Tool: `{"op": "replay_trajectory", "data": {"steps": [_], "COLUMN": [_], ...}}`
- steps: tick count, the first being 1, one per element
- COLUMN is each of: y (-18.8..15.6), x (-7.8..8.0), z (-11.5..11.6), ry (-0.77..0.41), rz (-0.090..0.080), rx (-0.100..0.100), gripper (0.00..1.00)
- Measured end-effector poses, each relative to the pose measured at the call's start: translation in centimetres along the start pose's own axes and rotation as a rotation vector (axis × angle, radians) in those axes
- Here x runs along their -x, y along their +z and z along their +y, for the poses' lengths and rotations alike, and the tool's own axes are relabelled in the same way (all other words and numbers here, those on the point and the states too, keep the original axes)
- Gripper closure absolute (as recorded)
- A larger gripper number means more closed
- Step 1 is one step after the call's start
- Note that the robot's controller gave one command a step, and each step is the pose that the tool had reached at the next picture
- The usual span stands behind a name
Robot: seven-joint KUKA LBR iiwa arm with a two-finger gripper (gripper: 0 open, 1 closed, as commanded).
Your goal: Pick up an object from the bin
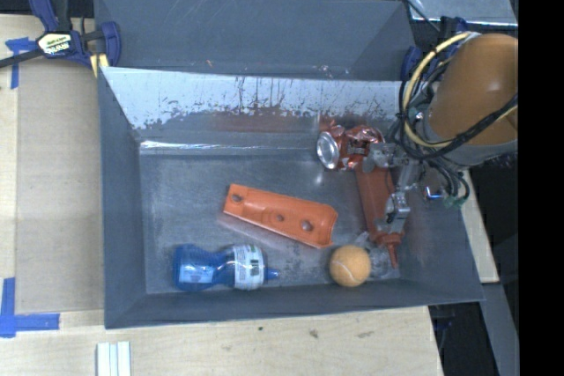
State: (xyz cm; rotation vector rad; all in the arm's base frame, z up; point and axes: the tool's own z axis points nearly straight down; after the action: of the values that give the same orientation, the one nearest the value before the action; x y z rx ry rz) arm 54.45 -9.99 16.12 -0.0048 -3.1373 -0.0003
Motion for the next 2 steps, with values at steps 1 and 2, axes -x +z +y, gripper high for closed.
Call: {"op": "replay_trajectory", "data": {"steps": [1, 2], "y": [-0.5, 7.1], "x": [0.2, 0.0], "z": [0.1, 4.0], "ry": [-0.003, -0.058], "rz": [-0.008, -0.003], "rx": [-0.001, 0.0], "gripper": [0.0, 0.0]}}
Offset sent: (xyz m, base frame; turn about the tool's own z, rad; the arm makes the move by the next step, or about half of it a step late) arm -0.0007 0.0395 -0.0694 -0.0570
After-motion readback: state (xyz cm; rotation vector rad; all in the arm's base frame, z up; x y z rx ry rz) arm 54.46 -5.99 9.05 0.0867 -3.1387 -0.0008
